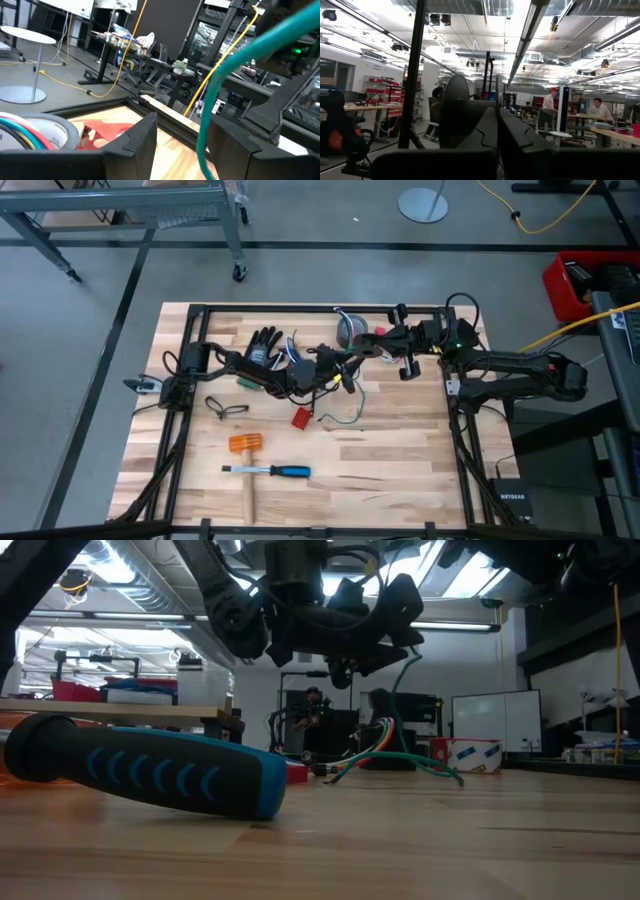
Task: Coil cords
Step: Coil the green wire into the black spool
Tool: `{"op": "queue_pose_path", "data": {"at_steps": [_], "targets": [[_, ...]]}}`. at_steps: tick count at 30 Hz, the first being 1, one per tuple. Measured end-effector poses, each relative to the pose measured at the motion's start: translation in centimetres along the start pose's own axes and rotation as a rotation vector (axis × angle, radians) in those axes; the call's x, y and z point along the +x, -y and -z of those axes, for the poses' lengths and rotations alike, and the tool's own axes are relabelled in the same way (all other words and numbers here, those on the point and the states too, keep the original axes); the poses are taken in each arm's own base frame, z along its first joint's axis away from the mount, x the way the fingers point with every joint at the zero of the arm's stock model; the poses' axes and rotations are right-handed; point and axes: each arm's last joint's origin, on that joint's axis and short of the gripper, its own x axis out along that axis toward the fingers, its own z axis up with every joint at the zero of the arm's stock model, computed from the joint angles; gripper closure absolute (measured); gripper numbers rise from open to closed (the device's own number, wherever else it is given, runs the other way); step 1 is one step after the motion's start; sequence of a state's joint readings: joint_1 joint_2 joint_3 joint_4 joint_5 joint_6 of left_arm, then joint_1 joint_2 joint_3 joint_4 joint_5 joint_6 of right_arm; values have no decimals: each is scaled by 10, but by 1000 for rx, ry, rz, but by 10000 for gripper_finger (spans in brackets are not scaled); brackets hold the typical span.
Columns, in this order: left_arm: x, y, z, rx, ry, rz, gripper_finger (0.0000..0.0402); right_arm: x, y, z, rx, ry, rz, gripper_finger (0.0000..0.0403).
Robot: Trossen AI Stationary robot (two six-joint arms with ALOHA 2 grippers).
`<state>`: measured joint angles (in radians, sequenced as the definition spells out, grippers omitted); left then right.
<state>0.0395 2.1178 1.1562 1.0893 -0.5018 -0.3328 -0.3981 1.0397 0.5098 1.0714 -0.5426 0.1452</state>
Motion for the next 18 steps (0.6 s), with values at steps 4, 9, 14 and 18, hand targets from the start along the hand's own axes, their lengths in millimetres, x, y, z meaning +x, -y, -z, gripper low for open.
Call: {"op": "queue_pose_path", "data": {"at_steps": [4,9,14,18], "targets": [[0,0,0,-2,-5,-1,266,0,0,0,-1,0,1,402],[-4,7,3,3,-14,14,331,0,0,0,-2,1,1,402],[-8,14,6,26,-22,33,393,0,0,1,0,-7,3,402],[-13,21,8,27,-10,-9,394,-4,4,2,3,-53,18,402]]}}
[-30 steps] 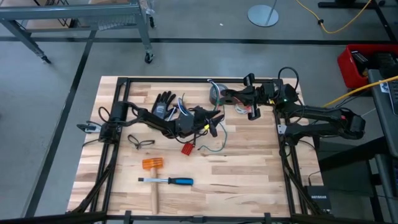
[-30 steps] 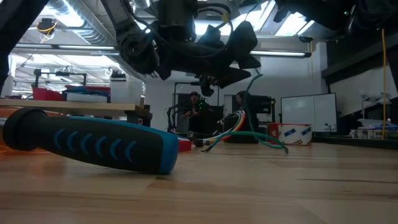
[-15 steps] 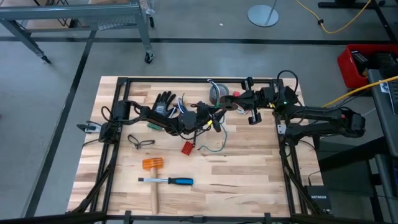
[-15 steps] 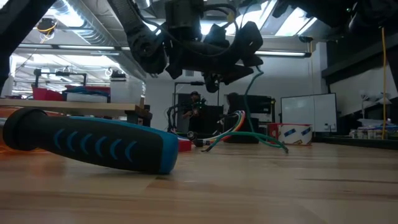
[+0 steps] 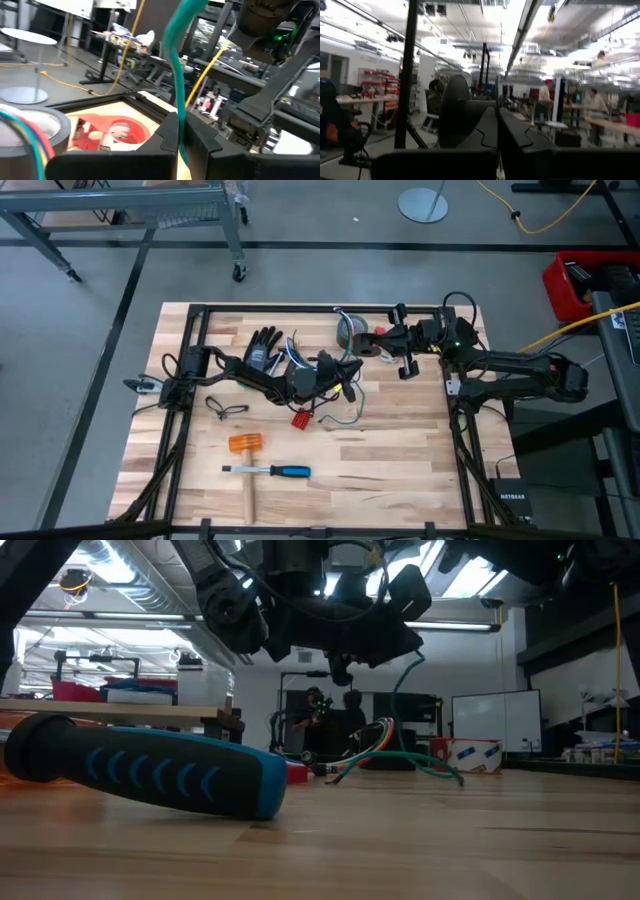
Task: Coil cords
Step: Coil the green wire into the black spool
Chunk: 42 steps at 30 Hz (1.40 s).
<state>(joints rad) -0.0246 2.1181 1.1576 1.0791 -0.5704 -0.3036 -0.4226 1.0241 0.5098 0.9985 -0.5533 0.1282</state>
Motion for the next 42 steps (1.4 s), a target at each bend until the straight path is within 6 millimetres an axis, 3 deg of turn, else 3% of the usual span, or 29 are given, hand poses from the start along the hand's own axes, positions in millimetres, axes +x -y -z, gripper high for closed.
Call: {"op": "queue_pose_path", "data": {"at_steps": [11,19,24,32,42], "targets": [[-15,5,3,36,7,-93,399,-13,9,5,56,-140,11,402],[-48,3,-19,95,-24,-210,400,-21,14,14,134,-267,47,402],[-58,1,-39,104,-81,-241,401,-23,14,25,188,-349,50,402],[-62,-20,-67,-12,-225,-310,401,-28,14,44,261,-490,50,402],[-52,-51,-66,-144,-431,-274,401,-26,14,41,241,-456,22,402]]}}
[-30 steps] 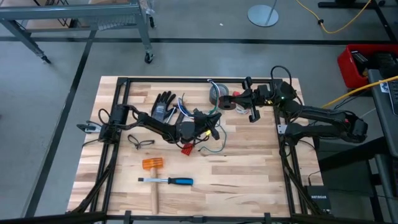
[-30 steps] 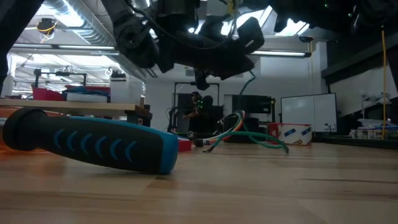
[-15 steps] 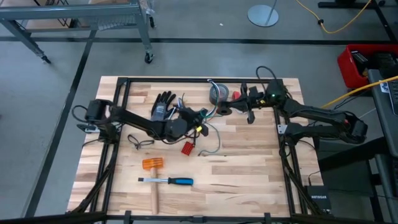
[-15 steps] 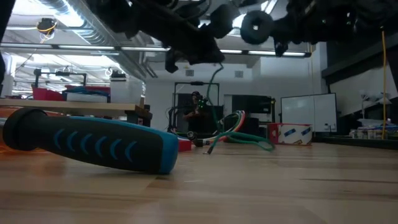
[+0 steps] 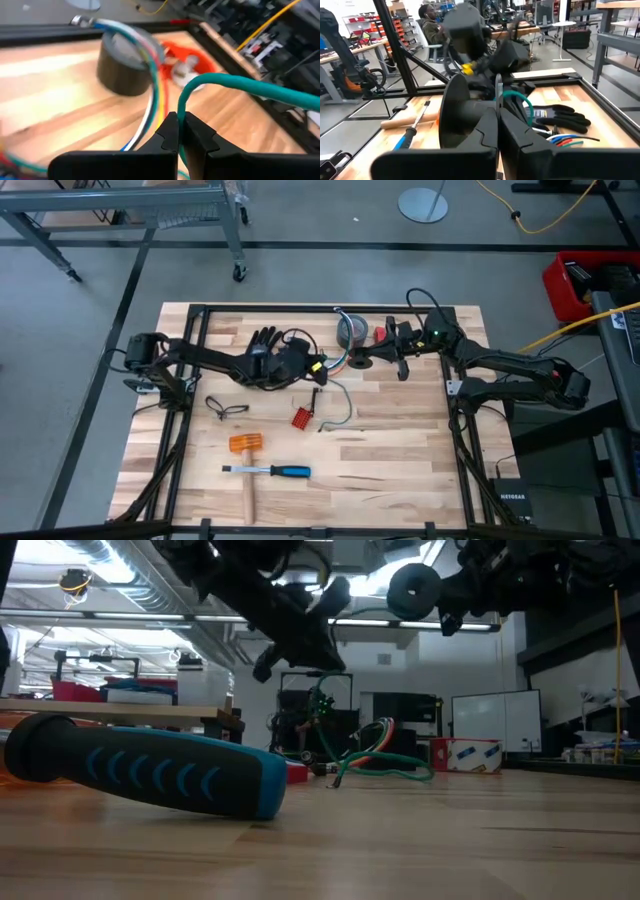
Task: Coil cords
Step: Coil the green wire into the black spool
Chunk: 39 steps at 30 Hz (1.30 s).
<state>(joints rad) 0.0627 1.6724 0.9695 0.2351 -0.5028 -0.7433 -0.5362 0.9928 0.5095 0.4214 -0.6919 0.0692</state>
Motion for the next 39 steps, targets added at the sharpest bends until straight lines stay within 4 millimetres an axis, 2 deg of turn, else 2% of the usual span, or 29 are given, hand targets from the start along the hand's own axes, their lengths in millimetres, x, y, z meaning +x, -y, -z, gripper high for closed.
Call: {"op": "queue_pose_path", "data": {"at_steps": [7,12,20,26,33,39], "targets": [[6,-11,-5,-27,-33,-22,401,0,-1,1,10,-13,-26,402],[12,-14,-16,-80,-44,33,401,0,0,9,40,-81,-20,402],[18,-11,-38,-164,-99,167,401,-3,4,23,67,-205,157,402],[19,-9,-46,-231,-165,254,401,-5,8,28,60,-254,310,402],[18,-3,-53,-295,-185,301,401,-6,11,28,67,-260,435,402],[21,5,-58,-291,-156,312,401,-4,13,23,89,-193,457,402]]}}
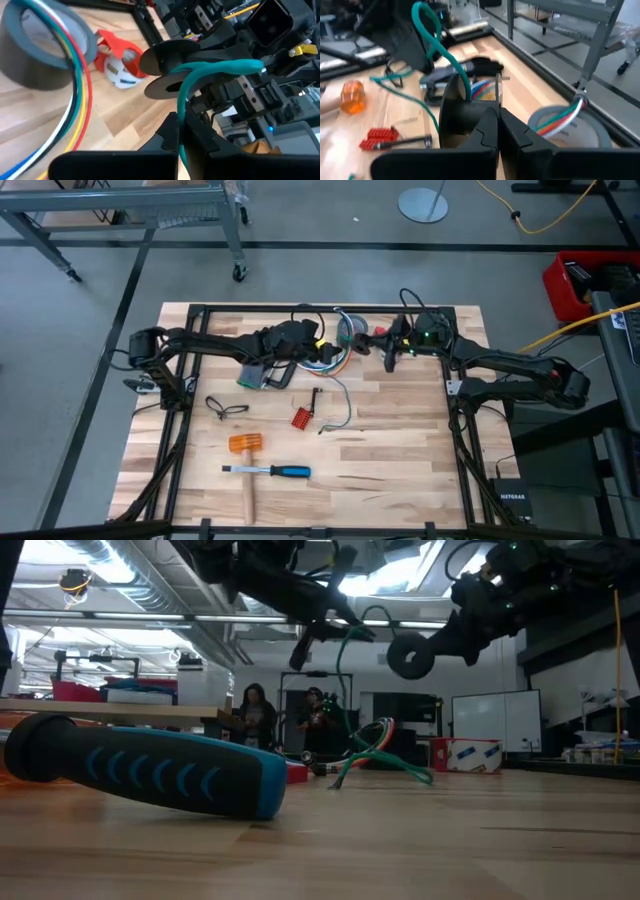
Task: Coil cords
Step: Coil the green wire into the black spool
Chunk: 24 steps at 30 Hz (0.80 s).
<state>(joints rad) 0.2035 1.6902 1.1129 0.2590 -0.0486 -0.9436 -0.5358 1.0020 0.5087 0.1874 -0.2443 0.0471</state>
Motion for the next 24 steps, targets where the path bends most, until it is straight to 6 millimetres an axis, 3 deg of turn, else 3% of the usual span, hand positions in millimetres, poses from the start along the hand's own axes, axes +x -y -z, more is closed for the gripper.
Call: {"op": "queue_pose_path", "data": {"at_steps": [11,24], "targets": [[22,26,6,90,0,69,401,30,-10,3,-30,78,48,402],[22,38,28,171,39,22,401,29,-9,-16,90,295,80,402]]}}
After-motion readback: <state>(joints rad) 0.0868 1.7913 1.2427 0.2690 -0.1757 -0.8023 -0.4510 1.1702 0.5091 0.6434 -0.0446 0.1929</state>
